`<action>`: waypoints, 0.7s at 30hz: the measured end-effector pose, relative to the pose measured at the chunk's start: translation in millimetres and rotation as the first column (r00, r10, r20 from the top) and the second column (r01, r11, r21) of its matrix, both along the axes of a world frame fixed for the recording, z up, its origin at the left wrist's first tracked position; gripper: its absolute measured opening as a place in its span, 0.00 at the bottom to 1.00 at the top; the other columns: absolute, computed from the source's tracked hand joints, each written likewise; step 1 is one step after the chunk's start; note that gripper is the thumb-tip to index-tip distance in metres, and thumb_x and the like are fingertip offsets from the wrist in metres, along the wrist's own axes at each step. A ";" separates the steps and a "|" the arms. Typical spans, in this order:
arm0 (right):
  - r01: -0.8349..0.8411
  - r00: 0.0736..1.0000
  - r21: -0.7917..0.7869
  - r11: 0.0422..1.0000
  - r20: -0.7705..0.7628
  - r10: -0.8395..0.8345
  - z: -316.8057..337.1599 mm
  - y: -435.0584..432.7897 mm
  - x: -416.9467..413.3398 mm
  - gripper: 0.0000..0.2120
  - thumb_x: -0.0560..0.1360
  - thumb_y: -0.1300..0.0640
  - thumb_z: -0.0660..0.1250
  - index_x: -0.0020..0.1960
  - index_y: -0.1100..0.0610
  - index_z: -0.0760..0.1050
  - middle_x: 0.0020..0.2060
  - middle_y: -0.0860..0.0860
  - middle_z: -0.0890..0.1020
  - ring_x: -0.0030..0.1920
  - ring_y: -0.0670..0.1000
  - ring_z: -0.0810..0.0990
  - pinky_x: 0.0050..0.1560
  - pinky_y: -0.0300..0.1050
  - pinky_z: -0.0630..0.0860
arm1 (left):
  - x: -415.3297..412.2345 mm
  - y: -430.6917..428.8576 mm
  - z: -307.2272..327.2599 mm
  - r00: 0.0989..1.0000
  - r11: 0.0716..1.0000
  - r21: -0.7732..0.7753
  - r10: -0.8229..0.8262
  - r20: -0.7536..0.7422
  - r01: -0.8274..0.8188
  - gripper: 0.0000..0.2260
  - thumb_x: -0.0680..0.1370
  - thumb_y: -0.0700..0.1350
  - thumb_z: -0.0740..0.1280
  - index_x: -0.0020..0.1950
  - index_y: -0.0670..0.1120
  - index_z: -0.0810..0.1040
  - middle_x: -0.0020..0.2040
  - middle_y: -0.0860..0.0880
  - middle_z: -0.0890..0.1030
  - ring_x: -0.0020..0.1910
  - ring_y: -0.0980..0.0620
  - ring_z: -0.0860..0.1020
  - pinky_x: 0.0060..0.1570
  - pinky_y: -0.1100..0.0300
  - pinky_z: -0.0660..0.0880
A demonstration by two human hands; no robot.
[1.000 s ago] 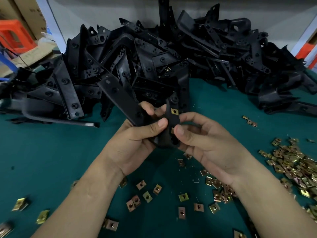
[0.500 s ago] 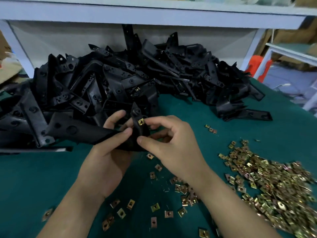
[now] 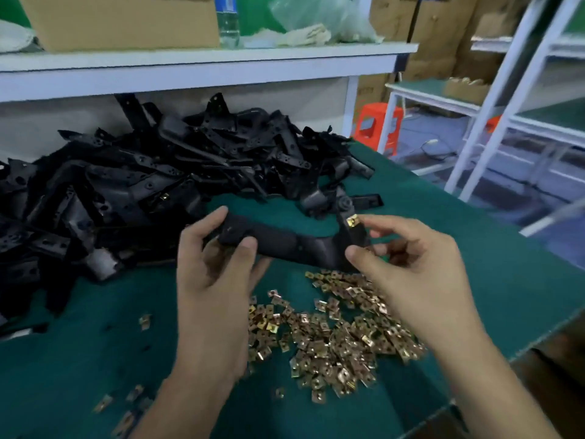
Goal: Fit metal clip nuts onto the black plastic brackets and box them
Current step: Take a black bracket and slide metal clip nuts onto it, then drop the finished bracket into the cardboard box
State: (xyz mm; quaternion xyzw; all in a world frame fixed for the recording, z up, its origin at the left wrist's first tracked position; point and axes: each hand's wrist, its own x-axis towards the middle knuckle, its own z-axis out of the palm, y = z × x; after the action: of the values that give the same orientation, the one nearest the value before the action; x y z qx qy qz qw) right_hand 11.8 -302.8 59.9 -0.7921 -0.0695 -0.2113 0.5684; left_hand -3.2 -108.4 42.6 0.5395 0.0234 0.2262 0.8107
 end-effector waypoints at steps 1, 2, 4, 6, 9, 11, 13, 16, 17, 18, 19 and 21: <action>0.039 0.999 -0.001 0.999 -0.005 -0.039 0.2 -20.6 -11.3 0.18 0.68 0.59 0.79 0.50 0.37 0.84 0.40 0.41 0.81 0.37 0.42 0.80 0.42 0.40 0.75 | -2.1 -19.3 -0.1 0.999 0.999 0.002 -0.043 -0.009 0.043 0.14 0.82 0.37 0.66 0.60 0.56 0.78 0.53 0.55 0.84 0.56 0.55 0.83 0.53 0.61 0.81; 0.083 0.996 -0.008 0.997 -0.014 -0.083 -0.3 -42.8 -24.5 0.18 0.69 0.59 0.79 0.51 0.39 0.84 0.40 0.41 0.82 0.38 0.43 0.80 0.43 0.41 0.76 | -4.6 -39.5 -0.5 0.995 0.995 0.002 -0.098 -0.020 0.098 0.14 0.81 0.36 0.67 0.59 0.56 0.79 0.51 0.55 0.85 0.55 0.55 0.84 0.52 0.62 0.81; 0.186 0.981 -0.030 0.982 -0.044 -0.187 -2.4 -87.5 -53.0 0.17 0.69 0.61 0.78 0.52 0.41 0.84 0.42 0.44 0.85 0.41 0.46 0.83 0.47 0.42 0.79 | -9.8 -80.0 -3.9 0.973 0.974 0.006 -0.226 -0.044 0.227 0.14 0.80 0.36 0.69 0.57 0.56 0.80 0.48 0.54 0.86 0.52 0.56 0.84 0.51 0.62 0.81; 0.301 0.947 -0.088 0.950 -0.089 -0.308 -5.5 -130.4 -84.9 0.18 0.69 0.60 0.78 0.52 0.40 0.83 0.43 0.45 0.86 0.43 0.47 0.84 0.47 0.41 0.80 | -17.3 -120.0 -9.7 0.934 0.933 0.067 -0.349 -0.079 0.354 0.13 0.80 0.37 0.70 0.57 0.57 0.81 0.46 0.53 0.85 0.52 0.54 0.84 0.52 0.61 0.81; 0.434 0.848 -0.223 0.873 -0.225 -0.480 -14.5 -191.5 -132.7 0.18 0.69 0.56 0.78 0.53 0.38 0.82 0.44 0.38 0.85 0.45 0.41 0.84 0.46 0.43 0.81 | -32.3 -179.8 -21.3 0.838 0.816 0.193 -0.532 -0.119 0.546 0.12 0.81 0.37 0.68 0.57 0.54 0.78 0.54 0.49 0.85 0.54 0.55 0.84 0.55 0.57 0.81; 0.445 0.749 -0.352 0.823 -0.358 -0.558 -24.4 -225.1 -161.4 0.17 0.69 0.53 0.77 0.54 0.36 0.80 0.44 0.38 0.84 0.47 0.40 0.82 0.49 0.47 0.80 | -46.0 -214.4 -32.1 0.786 0.718 0.333 -0.600 -0.150 0.611 0.10 0.81 0.39 0.67 0.57 0.54 0.76 0.54 0.50 0.85 0.54 0.55 0.83 0.59 0.50 0.80; 0.412 0.654 -0.467 0.782 -0.446 -0.611 -34.3 -247.1 -183.7 0.18 0.71 0.53 0.77 0.56 0.36 0.78 0.45 0.38 0.82 0.48 0.45 0.82 0.49 0.49 0.79 | -57.9 -240.9 -42.2 0.749 0.631 0.434 -0.636 -0.184 0.643 0.10 0.80 0.43 0.66 0.57 0.57 0.74 0.54 0.54 0.84 0.54 0.56 0.83 0.60 0.48 0.79; 0.337 0.531 -0.561 0.757 -0.550 -0.644 -44.8 -259.7 -203.7 0.18 0.74 0.46 0.73 0.62 0.38 0.75 0.52 0.40 0.80 0.49 0.46 0.80 0.44 0.45 0.78 | -65.4 -261.7 -57.2 0.702 0.462 0.599 -0.666 -0.252 0.654 0.12 0.82 0.43 0.66 0.60 0.59 0.75 0.60 0.57 0.80 0.59 0.61 0.79 0.62 0.56 0.77; 0.313 0.478 -0.579 0.753 -0.588 -0.652 -46.9 -260.8 -207.2 0.17 0.75 0.43 0.71 0.63 0.38 0.74 0.54 0.41 0.79 0.47 0.46 0.79 0.39 0.41 0.76 | -65.5 -264.3 -61.0 0.706 0.399 0.674 -0.657 -0.263 0.622 0.12 0.83 0.43 0.64 0.62 0.57 0.75 0.62 0.58 0.77 0.60 0.62 0.78 0.62 0.58 0.76; 0.297 0.429 -0.592 0.749 -0.618 -0.659 -49.4 -261.9 -209.2 0.17 0.75 0.40 0.70 0.64 0.38 0.74 0.56 0.43 0.79 0.45 0.46 0.77 0.35 0.38 0.74 | -65.7 -264.7 -63.5 0.721 0.350 0.739 -0.644 -0.257 0.576 0.12 0.83 0.43 0.63 0.64 0.55 0.76 0.65 0.59 0.74 0.61 0.61 0.76 0.63 0.60 0.75; 0.287 0.396 -0.600 0.747 -0.635 -0.663 -50.9 -262.4 -209.6 0.19 0.75 0.39 0.69 0.65 0.39 0.73 0.58 0.45 0.78 0.46 0.46 0.75 0.33 0.37 0.71 | -66.1 -264.2 -64.4 0.737 0.324 0.781 -0.631 -0.243 0.534 0.12 0.83 0.43 0.63 0.64 0.53 0.77 0.67 0.59 0.71 0.62 0.61 0.75 0.64 0.61 0.74; 0.259 0.363 -0.600 0.757 -0.666 -0.652 -51.9 -260.5 -205.6 0.22 0.75 0.37 0.68 0.67 0.40 0.73 0.58 0.45 0.76 0.47 0.47 0.73 0.34 0.37 0.70 | -68.9 -257.7 -62.1 0.749 0.304 0.815 -0.624 -0.221 0.494 0.11 0.84 0.42 0.62 0.64 0.52 0.77 0.69 0.60 0.67 0.65 0.63 0.72 0.64 0.63 0.73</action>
State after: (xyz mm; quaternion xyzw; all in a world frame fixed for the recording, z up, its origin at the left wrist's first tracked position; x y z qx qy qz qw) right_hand -193.8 -563.2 8.0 -0.8714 0.4042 0.0691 0.2693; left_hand -72.1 -366.1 -19.5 0.8133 -0.3320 -0.0515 0.4751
